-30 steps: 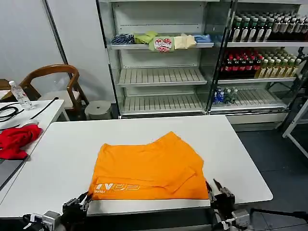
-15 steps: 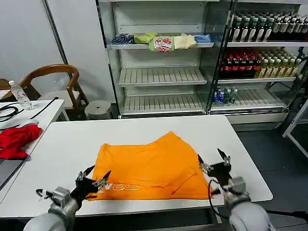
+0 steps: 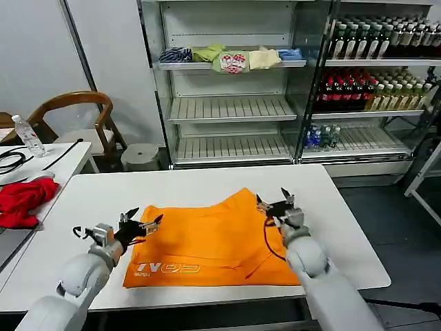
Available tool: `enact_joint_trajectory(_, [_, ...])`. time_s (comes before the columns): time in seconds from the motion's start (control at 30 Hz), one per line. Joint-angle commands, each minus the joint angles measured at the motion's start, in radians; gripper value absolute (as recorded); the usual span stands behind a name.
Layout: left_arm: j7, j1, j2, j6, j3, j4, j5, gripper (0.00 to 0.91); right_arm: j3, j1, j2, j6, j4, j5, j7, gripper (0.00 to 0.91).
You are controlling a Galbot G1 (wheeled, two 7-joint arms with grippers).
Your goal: Fold and organize the clothes.
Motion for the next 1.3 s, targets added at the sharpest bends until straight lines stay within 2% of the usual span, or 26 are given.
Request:
enact_joint_trajectory(0.03, [0.012,-0.189,-0.025,-0.012,0.094,0.23,-0.002,0.907,-0.05,0.208,0.126,0.064,-0.381,-0.016,-0.027,0.907])
enact_joint_trajectory(0.13, [-0.001,-0.199,-0.034,-0.008,0.11,0.257,-0.024,0.907,-0.057,0.202,0.144,0.093,-0.422,-0.044,-0.051,0.907])
enact_joint_trajectory(0.27, [-0.003,-0.195,-0.04,0.002,0.108,0.276,-0.028,0.907,-0.068,0.184,0.159,0.095,-0.419,-0.045,-0.065,0.907])
enact_joint_trajectory(0.53, [0.002,-0.189,-0.035,0.011,0.094,0.284,-0.051,0.907,-0.065,0.202,0.181,0.115,-0.459,-0.038,-0.068,0.907])
enact_joint_trajectory(0.7, [0.005,-0.188,-0.032,0.01,0.091,0.284,-0.058,0.907,-0.06,0.212,0.192,0.108,-0.477,-0.038,-0.066,0.907])
enact_joint_trajectory(0.83, [0.002,-0.188,-0.034,0.025,0.09,0.287,-0.058,0.907,-0.056,0.203,0.2,0.054,-0.467,-0.026,-0.033,0.907])
enact_joint_trajectory(0.87, [0.002,-0.187,-0.035,0.034,0.088,0.287,-0.058,0.907,-0.054,0.203,0.201,0.055,-0.468,-0.026,-0.033,0.846])
enact_joint_trajectory(0.9, [0.002,-0.186,-0.035,0.038,0.087,0.286,-0.06,0.725,-0.052,0.203,0.202,0.056,-0.47,-0.026,-0.033,0.605])
enact_joint_trajectory(0.93, [0.0,-0.185,-0.035,0.039,0.087,0.285,-0.066,0.232,-0.05,0.202,0.201,0.055,-0.472,-0.023,-0.035,0.413])
enact_joint_trajectory(0.97, [0.0,-0.184,-0.035,0.041,0.087,0.284,-0.07,0.091,-0.05,0.202,0.199,0.055,-0.472,-0.022,-0.036,0.04])
enact_joint_trajectory(1.0, [0.0,-0.184,-0.035,0.041,0.086,0.283,-0.073,0.01,-0.05,0.201,0.198,0.055,-0.47,-0.021,-0.037,0.0])
enact_joint_trajectory(1.3, [0.006,-0.167,-0.04,0.041,0.078,0.275,-0.073,0.01,-0.044,0.206,0.191,0.058,-0.468,-0.01,-0.046,0.0])
